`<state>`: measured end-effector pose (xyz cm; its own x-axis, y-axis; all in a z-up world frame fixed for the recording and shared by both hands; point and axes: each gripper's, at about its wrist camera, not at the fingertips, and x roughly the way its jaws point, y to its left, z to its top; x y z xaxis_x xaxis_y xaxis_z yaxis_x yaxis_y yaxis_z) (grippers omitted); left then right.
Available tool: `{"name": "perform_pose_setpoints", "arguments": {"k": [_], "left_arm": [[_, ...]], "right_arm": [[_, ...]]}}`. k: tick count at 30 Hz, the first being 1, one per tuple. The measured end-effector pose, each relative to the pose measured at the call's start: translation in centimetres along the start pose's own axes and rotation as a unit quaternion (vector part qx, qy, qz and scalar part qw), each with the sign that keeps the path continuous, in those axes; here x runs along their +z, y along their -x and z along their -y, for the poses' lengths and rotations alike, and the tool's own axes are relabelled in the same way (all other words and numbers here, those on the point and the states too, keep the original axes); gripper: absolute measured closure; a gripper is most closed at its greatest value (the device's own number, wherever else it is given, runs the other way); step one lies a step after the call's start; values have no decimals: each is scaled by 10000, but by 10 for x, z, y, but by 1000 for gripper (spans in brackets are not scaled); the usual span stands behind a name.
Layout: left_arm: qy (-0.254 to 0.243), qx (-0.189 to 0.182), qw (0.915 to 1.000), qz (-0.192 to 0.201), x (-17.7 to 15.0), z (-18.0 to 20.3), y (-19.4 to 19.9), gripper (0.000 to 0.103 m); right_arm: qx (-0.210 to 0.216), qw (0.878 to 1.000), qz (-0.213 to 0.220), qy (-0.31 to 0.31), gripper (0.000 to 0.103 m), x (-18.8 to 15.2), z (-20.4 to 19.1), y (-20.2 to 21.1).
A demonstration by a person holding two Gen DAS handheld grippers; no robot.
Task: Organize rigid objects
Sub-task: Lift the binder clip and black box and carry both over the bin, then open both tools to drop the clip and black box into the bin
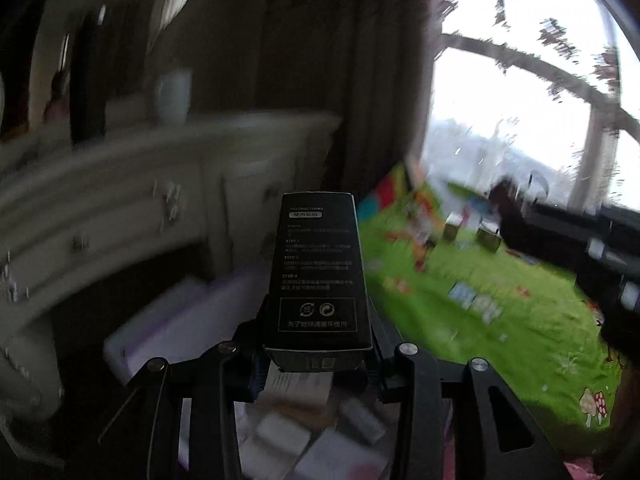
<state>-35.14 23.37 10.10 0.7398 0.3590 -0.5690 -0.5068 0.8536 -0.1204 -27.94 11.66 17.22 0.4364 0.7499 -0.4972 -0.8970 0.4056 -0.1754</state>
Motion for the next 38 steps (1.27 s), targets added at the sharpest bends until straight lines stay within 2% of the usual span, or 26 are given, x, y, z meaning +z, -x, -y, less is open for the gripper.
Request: {"name": "perform_pose_setpoints", "arguments": {"k": [1, 4, 9, 11, 12, 13, 14, 15, 19, 21, 23, 25, 27, 31, 33, 36, 38], "left_arm": [[48, 27, 9999, -101, -4, -3, -4, 63], [287, 151, 9983, -481, -15, -20, -18, 63], [649, 210, 9945, -790, -28, -44, -31, 61], [733, 316, 9927, -909, -29, -50, -35, 35], [770, 398, 9915, -968, -28, -54, -37, 8], [792, 474, 9908, -989, -26, -56, -37, 0], [772, 601, 9903, -985, -25, -59, -35, 0], [722, 662, 9903, -981, -24, -59, -33, 0], [338, 1265, 9877, -856, -12, -58, -24, 0], [170, 1330, 9893, -583, -6, -53, -7, 0], [80, 1274, 9909, -426, 0, -49, 9, 0], [77, 1046, 9929, -566, 4, -48, 11, 0], [7, 1025, 9911, -854, 5, -50, 4, 0], [-275, 1910, 9728, -1284, -8, -55, -16, 0], [-175, 1964, 9702, -1408, -13, -62, -23, 0], [134, 1844, 9720, -1448, -19, -71, -29, 0], [51, 2058, 9676, -1459, -24, -68, -33, 0]], "right_arm": [[160, 9993, -329, 58, 78, -4, -5, -18], [399, 9949, -915, 132, 78, -18, -15, -52], [742, 9852, -1533, 173, 78, -38, -24, -88], [854, 9815, -1703, 164, 76, -43, -29, -101], [881, 9792, -1824, 152, 66, -45, -30, -106], [859, 9778, -1906, 132, 58, -46, -30, -113], [840, 9777, -1920, 117, 41, -48, -32, -113], [832, 9783, -1896, 107, 32, -48, -30, -112], [872, 9772, -1926, 194, 27, -48, -31, -106], [919, 9755, -1990, 204, 22, -45, -31, -104], [957, 9732, -2084, 190, 18, -44, -32, -103], [962, 9693, -2260, 150, 17, -45, -31, -102], [1011, 9646, -2433, 69, 16, -46, -31, -104], [1122, 9623, -2478, -27, 16, -52, -33, -103], [1151, 9611, -2509, -52, 16, -56, -34, -105], [1154, 9596, -2565, -64, 16, -61, -35, -108], [1097, 9592, -2604, -12, 16, -64, -36, -110]]}}
